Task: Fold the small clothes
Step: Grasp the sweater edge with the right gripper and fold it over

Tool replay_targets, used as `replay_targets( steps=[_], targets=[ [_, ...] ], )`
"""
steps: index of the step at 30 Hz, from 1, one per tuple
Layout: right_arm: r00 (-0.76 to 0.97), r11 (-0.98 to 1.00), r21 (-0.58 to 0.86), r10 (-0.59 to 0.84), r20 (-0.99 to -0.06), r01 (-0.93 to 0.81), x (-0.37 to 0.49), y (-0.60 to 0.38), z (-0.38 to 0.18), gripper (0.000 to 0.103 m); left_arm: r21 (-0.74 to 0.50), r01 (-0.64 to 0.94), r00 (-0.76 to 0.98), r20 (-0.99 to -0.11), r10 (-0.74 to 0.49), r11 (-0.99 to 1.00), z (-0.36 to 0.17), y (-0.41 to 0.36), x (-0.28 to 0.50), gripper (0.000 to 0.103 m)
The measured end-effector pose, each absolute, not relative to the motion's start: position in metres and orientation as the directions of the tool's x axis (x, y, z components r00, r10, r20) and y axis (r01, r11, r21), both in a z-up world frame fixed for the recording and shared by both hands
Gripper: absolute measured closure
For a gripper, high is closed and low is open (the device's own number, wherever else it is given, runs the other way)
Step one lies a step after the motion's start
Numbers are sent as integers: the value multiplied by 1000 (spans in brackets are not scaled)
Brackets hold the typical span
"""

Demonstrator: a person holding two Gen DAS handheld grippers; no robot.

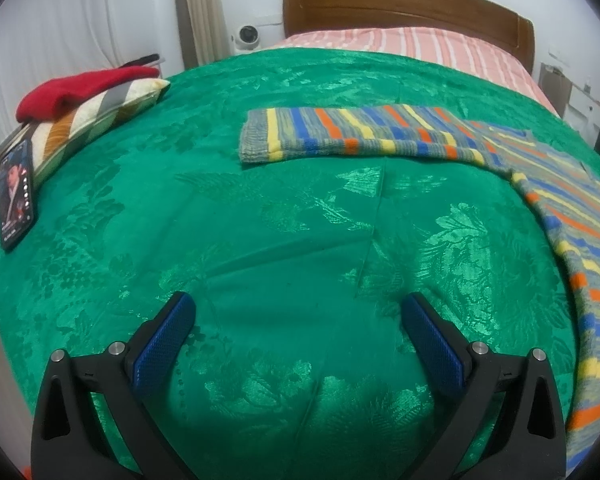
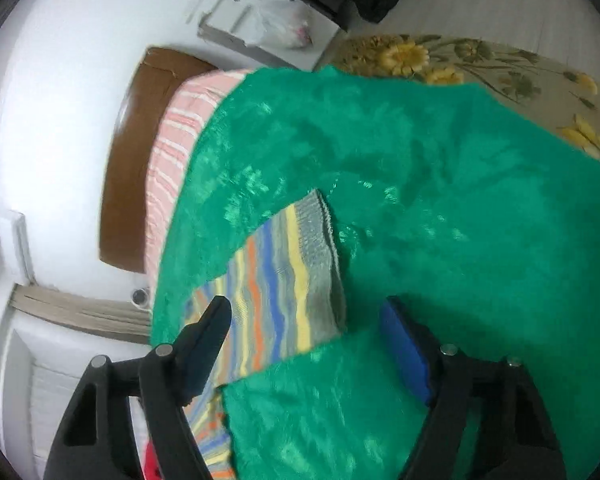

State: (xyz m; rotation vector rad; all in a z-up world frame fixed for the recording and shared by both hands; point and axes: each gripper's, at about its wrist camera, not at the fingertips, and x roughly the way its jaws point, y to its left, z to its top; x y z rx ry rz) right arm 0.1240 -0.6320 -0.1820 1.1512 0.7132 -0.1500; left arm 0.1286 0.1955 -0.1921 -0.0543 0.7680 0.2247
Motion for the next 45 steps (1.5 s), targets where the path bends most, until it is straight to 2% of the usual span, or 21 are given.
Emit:
replay_targets(
  steps=[3,4,6,7,8,10,14,19,25,27,28,29,31,34,36,45],
  targets=[
    [755,458,754,234,-613,471,146,-631,-189,37,33,-222,697,-694,182,975,-192,195,128,0],
    [751,454,755,239,-615,474,152,-631,-192,45,33,-222,697,-694,182,975,-192,195,129,0],
    [733,465,741,247,-634,484,157,-627,-194,69,34,-222,697,-694,182,975,-192,195,128,0],
    [718,482,725,246,-651,492,160,-627,-193,93,34,-222,697,-694,182,975,-192,195,128,0],
    [704,512,700,232,-671,498,163,-624,-189,97,33,-221,697,-694,182,975,-192,196,128,0],
    [713,584,655,176,-678,479,162,-614,-167,97,33,-222,697,-694,182,975,-192,195,128,0],
    [771,726,603,161,-616,330,175,-575,-100,97,32,-221,697,-694,181,975,-192,195,128,0],
    [781,822,567,320,-535,52,229,-471,-30,97,24,-222,699,-694,176,975,-192,197,127,0],
    [684,839,517,478,-551,-170,299,-325,-20,97,18,-220,700,-694,171,975,-192,197,127,0],
    [648,833,518,506,-569,-195,316,-287,-34,93,18,-220,700,-694,171,975,-192,198,128,0],
    [623,822,533,527,-578,-201,325,-272,-44,85,18,-221,700,-694,171,975,-192,197,127,0],
    [595,810,553,546,-590,-195,336,-261,-54,56,17,-220,700,-693,170,975,-192,198,128,0],
    [562,788,596,567,-603,-155,346,-249,-72,24,19,-221,700,-693,172,975,-192,197,127,0],
    [580,774,621,564,-587,-125,332,-255,-82,25,18,-221,700,-694,171,975,-192,197,127,0],
    [587,800,592,527,-614,-99,319,-266,-86,25,19,-221,700,-694,172,975,-192,197,127,0],
    [610,955,294,249,-752,-28,208,-353,-122,24,20,-222,700,-693,173,975,-192,198,127,0]
  ],
)
